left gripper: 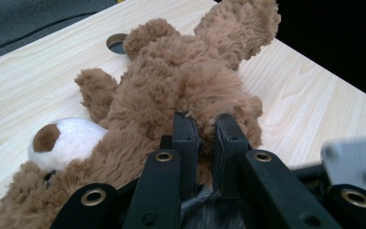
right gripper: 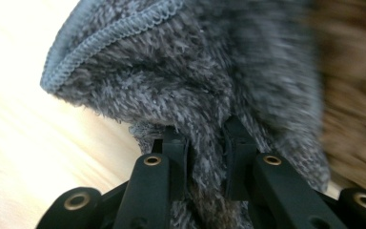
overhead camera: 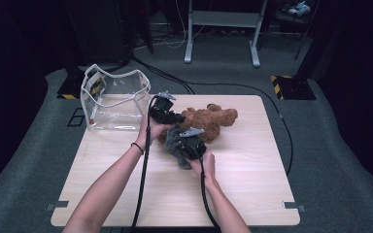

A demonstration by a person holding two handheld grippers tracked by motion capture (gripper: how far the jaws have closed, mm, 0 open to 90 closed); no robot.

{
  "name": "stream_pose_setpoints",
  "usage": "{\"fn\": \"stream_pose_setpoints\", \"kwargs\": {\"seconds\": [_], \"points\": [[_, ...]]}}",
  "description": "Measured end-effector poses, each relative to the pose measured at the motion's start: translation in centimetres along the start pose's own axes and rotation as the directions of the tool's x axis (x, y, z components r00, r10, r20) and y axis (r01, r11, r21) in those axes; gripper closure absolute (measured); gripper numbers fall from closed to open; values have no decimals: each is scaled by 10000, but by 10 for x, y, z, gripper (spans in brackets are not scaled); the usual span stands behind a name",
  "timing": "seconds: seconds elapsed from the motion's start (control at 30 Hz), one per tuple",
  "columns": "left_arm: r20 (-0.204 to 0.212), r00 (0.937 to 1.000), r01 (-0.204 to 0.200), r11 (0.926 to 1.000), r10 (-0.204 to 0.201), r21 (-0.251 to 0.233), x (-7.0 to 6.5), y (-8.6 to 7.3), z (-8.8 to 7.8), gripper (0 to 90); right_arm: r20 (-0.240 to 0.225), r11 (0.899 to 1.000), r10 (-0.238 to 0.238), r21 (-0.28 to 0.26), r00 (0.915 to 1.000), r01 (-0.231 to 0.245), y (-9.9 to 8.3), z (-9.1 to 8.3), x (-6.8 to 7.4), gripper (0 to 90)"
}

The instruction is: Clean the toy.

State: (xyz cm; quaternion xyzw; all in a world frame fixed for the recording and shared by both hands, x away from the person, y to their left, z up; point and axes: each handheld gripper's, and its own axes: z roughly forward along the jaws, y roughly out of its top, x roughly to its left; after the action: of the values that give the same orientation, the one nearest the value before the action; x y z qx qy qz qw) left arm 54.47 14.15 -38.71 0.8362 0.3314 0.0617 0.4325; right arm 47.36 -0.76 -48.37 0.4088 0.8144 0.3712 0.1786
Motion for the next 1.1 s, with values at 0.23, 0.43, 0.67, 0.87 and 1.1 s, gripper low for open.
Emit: {"fn": "stream_pose_setpoints", "kwargs": {"seconds": [0.23, 0.43, 0.67, 0.87, 1.1], "points": [[156, 9999, -22, 10000, 23, -83, 0, -4, -2, 818, 565, 9975, 693, 93, 9960, -700, -16, -13, -41, 753], [200, 9998, -87, 9999, 89, -120, -1, -8, -4, 818, 923, 9928, 1173, 147, 9888, -1191, -24, -24, -65, 753], [195, 9998, -81, 9998, 84, -183, -1, -14, -6, 817, 1563, 9869, 1529, 281, 9758, -1591, -34, -40, -94, 753], [272, 9995, -169, 9995, 176, -253, -3, -17, -6, 817, 2210, 9760, 1990, 429, 9548, -2134, -45, -56, -126, 753], [410, 9990, -134, 9993, 148, -341, -6, -24, -7, 816, 2822, 9549, 2748, 317, 9192, -2952, -61, -87, -152, 749]]}}
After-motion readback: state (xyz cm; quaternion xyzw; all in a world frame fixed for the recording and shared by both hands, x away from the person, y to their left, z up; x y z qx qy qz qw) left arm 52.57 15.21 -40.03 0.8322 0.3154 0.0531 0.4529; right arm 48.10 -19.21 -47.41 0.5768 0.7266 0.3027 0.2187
